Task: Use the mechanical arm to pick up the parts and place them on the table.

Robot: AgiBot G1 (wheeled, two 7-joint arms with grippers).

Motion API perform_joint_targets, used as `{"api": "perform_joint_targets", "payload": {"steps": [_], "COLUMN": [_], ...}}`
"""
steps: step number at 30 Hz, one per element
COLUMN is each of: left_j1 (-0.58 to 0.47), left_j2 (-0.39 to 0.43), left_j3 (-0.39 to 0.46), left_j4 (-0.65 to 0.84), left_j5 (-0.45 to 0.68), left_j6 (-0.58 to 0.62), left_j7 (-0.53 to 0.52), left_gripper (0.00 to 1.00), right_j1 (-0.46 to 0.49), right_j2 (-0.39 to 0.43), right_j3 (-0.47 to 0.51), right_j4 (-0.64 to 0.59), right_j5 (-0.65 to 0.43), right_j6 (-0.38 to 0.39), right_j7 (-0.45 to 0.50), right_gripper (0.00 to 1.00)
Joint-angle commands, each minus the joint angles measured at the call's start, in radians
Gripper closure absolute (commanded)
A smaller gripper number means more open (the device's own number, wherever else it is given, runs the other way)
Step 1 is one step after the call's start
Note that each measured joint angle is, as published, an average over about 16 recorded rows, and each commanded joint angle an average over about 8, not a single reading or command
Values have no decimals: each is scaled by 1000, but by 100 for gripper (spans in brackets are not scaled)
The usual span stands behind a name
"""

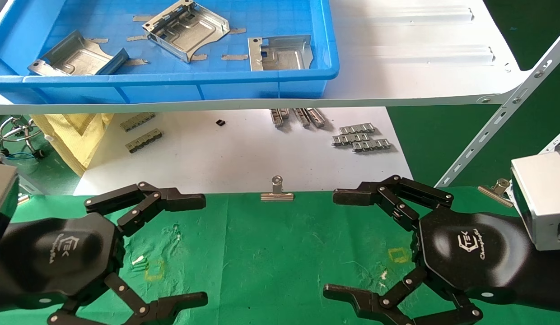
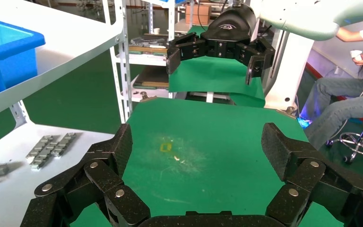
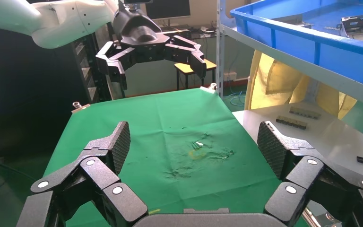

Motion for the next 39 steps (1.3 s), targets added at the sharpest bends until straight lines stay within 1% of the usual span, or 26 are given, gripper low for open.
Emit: {"api": "perform_joint_targets", "payload": {"steps": [1,39], "left_j1": [0,0], "left_j2": [0,0], "left_j3": [0,0], "left_j4": [0,0], "left_j5": [0,0], "left_j6": [0,0], "left_j7": [0,0], "left_gripper": [0,0], "right_j1": [0,0], "right_j2": [0,0], "right_j3": [0,0], "right_j4": [0,0], "right_j5": [0,0], "right_j6": [0,0], "right_j7": [0,0], "right_gripper": [100,100]}}
